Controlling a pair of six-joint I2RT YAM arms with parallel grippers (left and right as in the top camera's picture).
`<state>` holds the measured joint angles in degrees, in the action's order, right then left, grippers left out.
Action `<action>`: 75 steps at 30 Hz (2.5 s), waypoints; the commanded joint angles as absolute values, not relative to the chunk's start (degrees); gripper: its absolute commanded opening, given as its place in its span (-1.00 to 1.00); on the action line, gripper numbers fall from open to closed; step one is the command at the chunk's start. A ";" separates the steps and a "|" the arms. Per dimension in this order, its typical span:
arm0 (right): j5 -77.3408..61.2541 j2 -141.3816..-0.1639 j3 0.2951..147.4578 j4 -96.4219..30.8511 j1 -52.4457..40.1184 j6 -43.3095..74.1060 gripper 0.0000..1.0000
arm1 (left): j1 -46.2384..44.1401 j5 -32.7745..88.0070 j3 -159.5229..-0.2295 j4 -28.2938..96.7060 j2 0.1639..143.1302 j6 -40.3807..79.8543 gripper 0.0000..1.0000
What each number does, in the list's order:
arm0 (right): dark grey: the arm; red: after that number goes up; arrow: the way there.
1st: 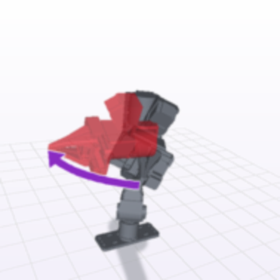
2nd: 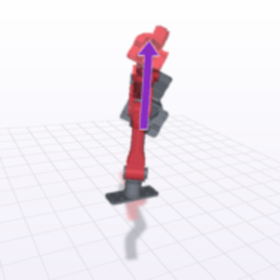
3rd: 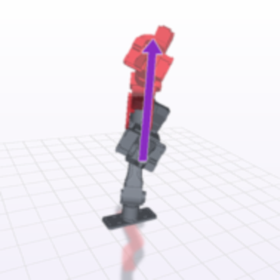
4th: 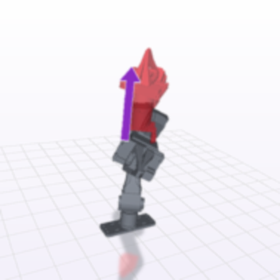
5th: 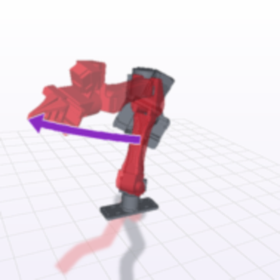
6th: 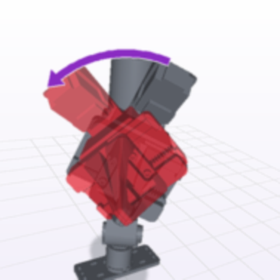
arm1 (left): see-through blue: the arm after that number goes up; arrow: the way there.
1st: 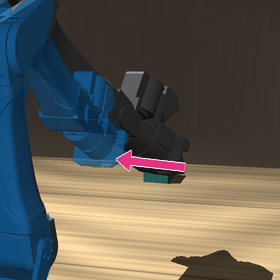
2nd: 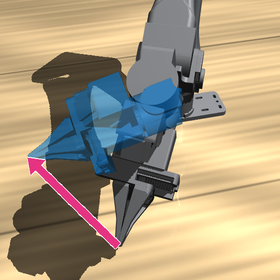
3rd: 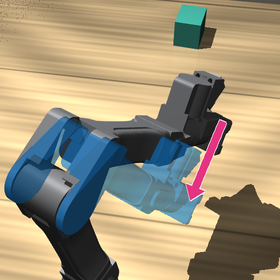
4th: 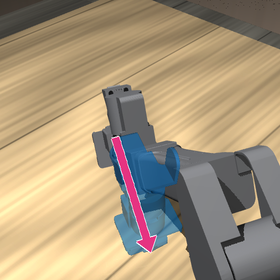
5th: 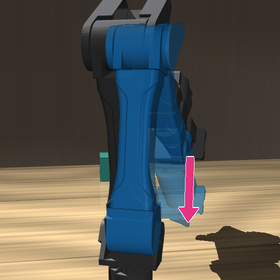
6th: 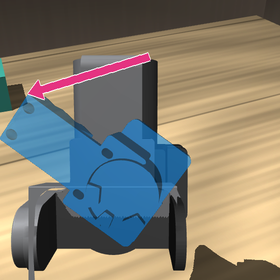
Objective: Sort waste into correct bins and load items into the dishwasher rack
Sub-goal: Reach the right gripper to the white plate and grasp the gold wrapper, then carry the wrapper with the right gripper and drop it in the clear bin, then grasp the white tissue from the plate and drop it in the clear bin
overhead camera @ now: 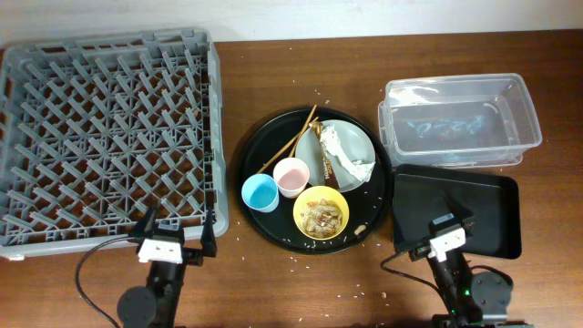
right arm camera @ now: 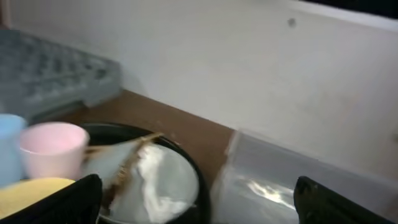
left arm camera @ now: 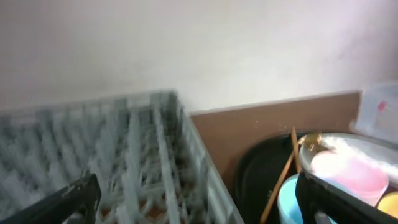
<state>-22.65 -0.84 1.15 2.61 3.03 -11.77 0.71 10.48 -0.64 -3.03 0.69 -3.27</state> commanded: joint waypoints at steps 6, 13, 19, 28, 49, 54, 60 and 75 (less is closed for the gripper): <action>-28.38 -26.79 43.57 -24.99 3.40 -6.50 0.97 | 0.75 15.55 -25.82 8.82 15.79 -0.67 0.99; -60.66 -62.89 72.55 -39.62 3.20 -1.65 0.97 | 0.75 30.85 -60.86 37.23 52.90 -0.67 0.99; -18.61 -81.14 72.60 -46.24 -17.56 5.45 0.97 | 0.75 30.81 -62.61 38.44 62.70 -0.69 0.99; -7.16 -110.41 72.60 -28.67 -22.44 13.39 -0.11 | 0.75 30.63 -62.61 38.46 72.44 -0.71 0.99; -24.40 -101.89 87.26 -35.77 6.87 33.12 -0.15 | 0.80 30.63 -62.61 38.46 73.06 -0.71 0.99; -21.39 -98.30 87.20 -44.82 -3.40 10.15 0.27 | 0.80 30.63 -62.61 38.46 73.06 -0.71 0.99; -2.74 -109.19 79.99 -41.56 -15.75 9.87 0.51 | 0.80 30.63 -62.61 38.46 73.06 -0.71 0.99; -2.09 -101.75 94.96 -49.87 -7.75 34.54 -0.92 | 0.80 30.61 -62.61 38.48 73.06 -0.71 0.99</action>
<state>-6.31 -107.37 92.23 -49.76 -13.72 18.31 0.75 29.85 -61.73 38.41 72.77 -0.84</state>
